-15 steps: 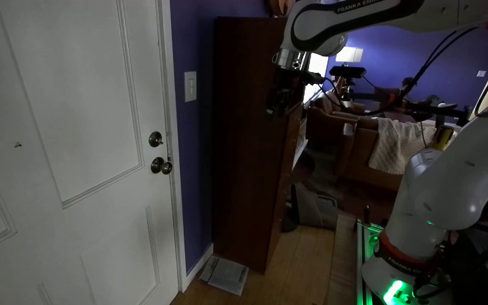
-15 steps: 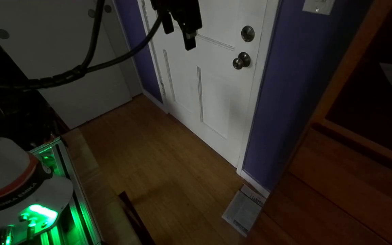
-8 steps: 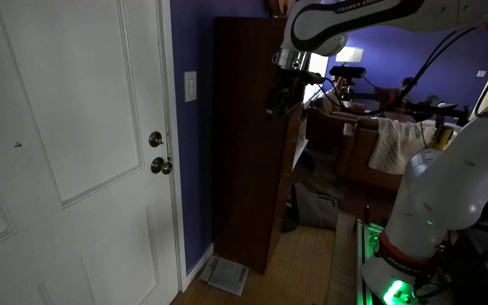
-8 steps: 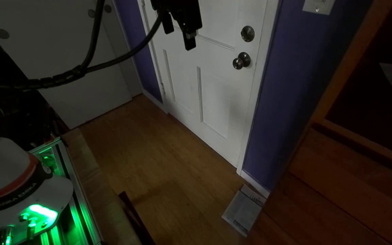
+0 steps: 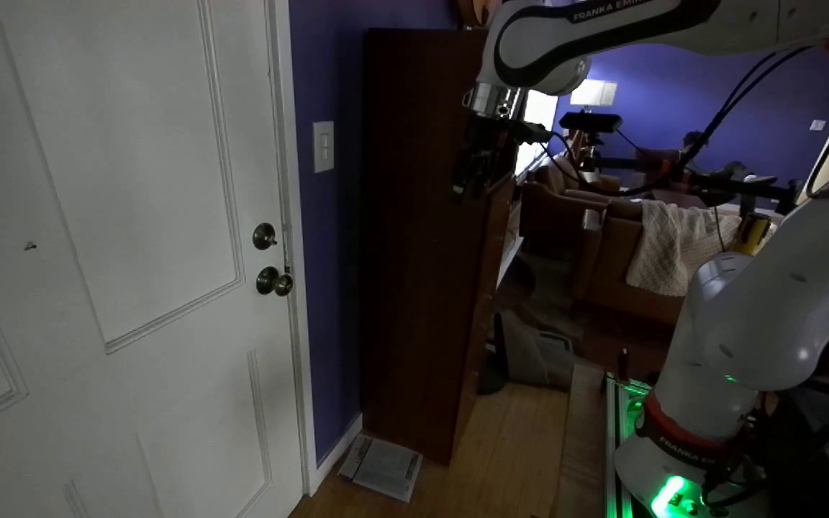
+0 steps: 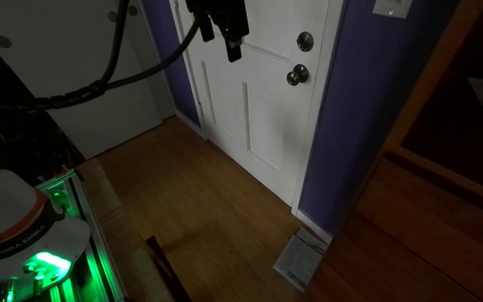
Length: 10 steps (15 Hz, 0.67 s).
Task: Turn the upper knob on the door
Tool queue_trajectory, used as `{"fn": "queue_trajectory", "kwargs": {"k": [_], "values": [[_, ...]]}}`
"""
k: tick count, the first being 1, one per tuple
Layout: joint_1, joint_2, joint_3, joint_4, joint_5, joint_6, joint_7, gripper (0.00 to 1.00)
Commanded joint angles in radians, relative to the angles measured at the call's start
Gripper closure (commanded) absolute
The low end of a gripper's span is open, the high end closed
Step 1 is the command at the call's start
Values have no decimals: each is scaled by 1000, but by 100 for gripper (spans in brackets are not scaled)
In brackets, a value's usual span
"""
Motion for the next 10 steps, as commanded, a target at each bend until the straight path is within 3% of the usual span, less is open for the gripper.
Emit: {"fn": "queue_trajectory", "kwargs": {"k": [1,8,10], "values": [[-11,2,9,2,5,-2,-4,0],[-11,2,9,2,5,-2,-4,0],[19,34,40,34,-1,4,-16,0]]}}
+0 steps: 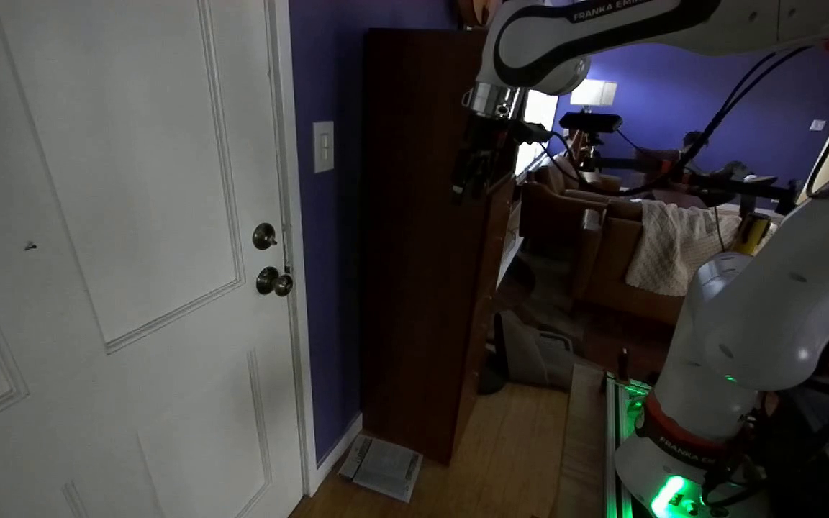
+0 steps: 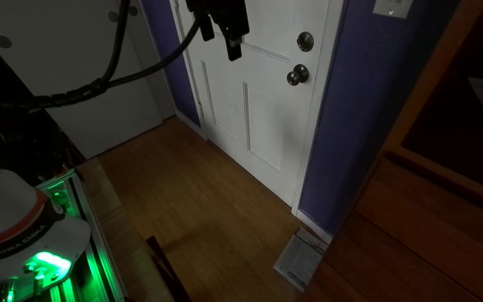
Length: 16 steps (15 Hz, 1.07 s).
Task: Turn the upper knob on the door
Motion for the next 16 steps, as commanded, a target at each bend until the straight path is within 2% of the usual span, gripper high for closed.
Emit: {"fn": "queue_trajectory", "kwargs": {"k": [1,5,7,10,14,15,16], "values": [[34,45,62,42,-9,17,-11,0],[90,88,162,64,-16,104,14,0],[104,112,213,48,-56,226,39,0],[87,160,283,25,-212,381,106,0],[47,259,343,16,-550,519,266,0],[84,220,311,21,-440,471,213,0],[84,238,313,21,-458,481,231,0]]}}
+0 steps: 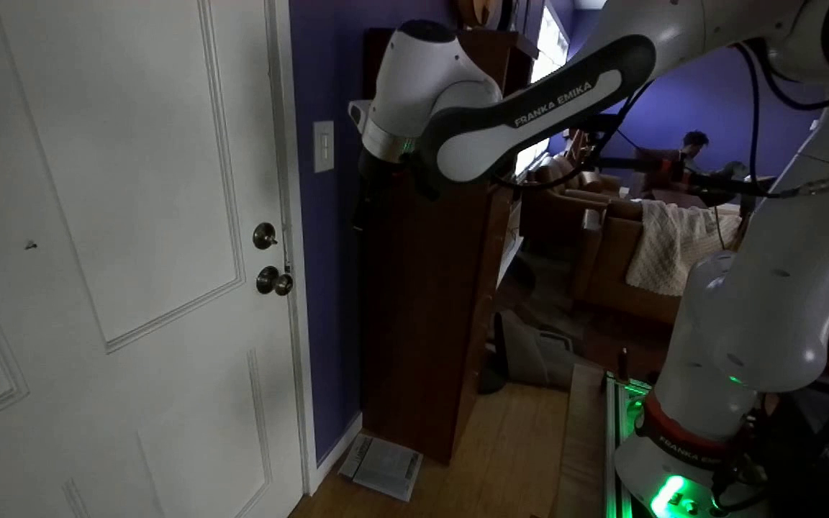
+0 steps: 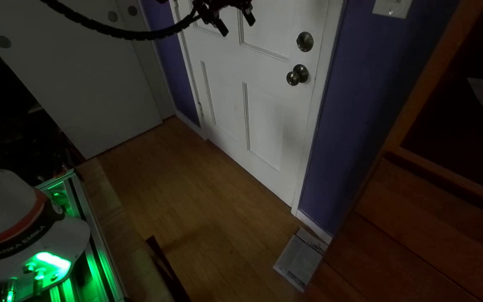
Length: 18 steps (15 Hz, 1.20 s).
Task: Turn the upper knob on the door
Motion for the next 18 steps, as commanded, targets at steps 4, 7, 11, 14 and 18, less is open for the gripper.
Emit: {"fn": "queue_trajectory", "kwargs": {"k": [4,7,11,14,18], "values": [[8,-6,-10,9,3,-2,-3,0],[-1,24,-2,25,-22,21,42,0],[-25,147,25,108,-238,-1,215,0],[10,244,7,176,-378,-31,317,0],[56,363,-21,277,-524,-21,389,0]]}}
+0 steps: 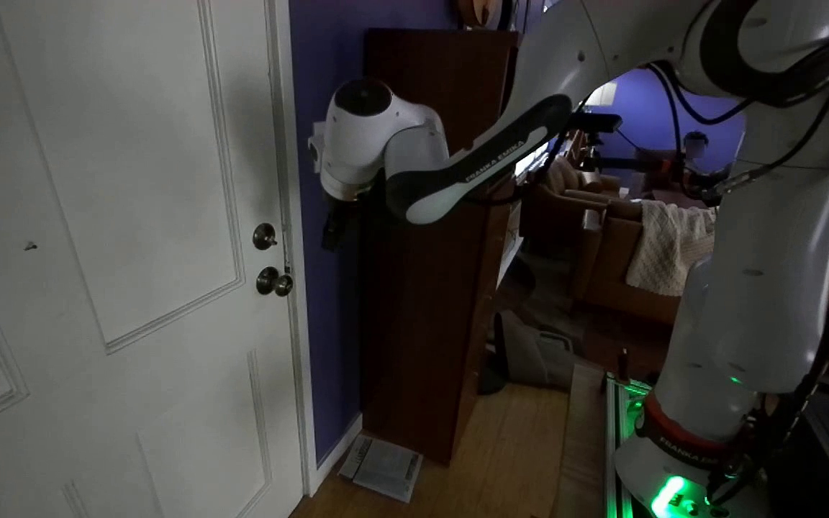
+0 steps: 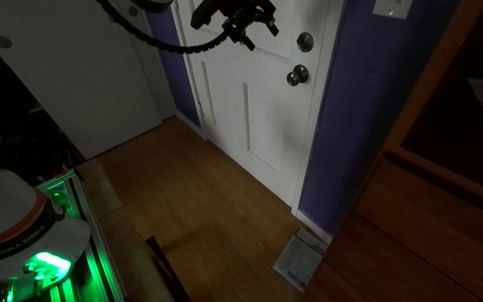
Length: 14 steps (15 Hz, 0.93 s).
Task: Turn the upper knob on the door
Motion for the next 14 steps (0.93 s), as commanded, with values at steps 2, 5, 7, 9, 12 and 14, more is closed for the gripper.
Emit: {"fn": "queue_trajectory", "kwargs": {"k": [2,5,7,9,12,14], "values": [[62,150,-41,143,-153,-16,85,0],[81,224,-61,213,-192,-11,107,0],[94,275,-73,268,-190,-26,109,0],[110,326,-90,329,-191,-39,123,10],[129,391,-114,415,-200,-40,136,30],[138,425,-125,461,-199,-23,137,39]]}}
